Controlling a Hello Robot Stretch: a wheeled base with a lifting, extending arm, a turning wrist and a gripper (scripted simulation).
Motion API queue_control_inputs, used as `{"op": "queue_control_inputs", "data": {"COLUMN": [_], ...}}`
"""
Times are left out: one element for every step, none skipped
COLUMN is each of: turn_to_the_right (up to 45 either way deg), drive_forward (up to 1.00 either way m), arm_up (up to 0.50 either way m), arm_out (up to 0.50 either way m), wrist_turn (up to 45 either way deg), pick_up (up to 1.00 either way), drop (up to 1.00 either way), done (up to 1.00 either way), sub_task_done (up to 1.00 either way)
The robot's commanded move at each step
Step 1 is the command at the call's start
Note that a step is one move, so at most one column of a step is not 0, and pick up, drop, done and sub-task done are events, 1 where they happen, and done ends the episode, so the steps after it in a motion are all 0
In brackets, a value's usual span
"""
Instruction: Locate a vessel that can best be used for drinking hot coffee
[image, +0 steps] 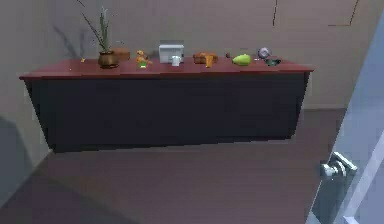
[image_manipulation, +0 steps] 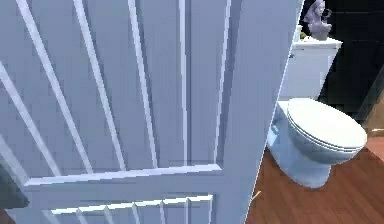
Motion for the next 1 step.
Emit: {"op": "queue_control_inputs", "data": {"turn_to_the_right": [0.0], "drive_forward": [0.65], "arm_up": [0.0], "arm_out": [0.0], "wrist_turn": [0.0], "pick_up": [0.0], "drop": [0.0], "done": [0.0], "sub_task_done": [0.0]}}
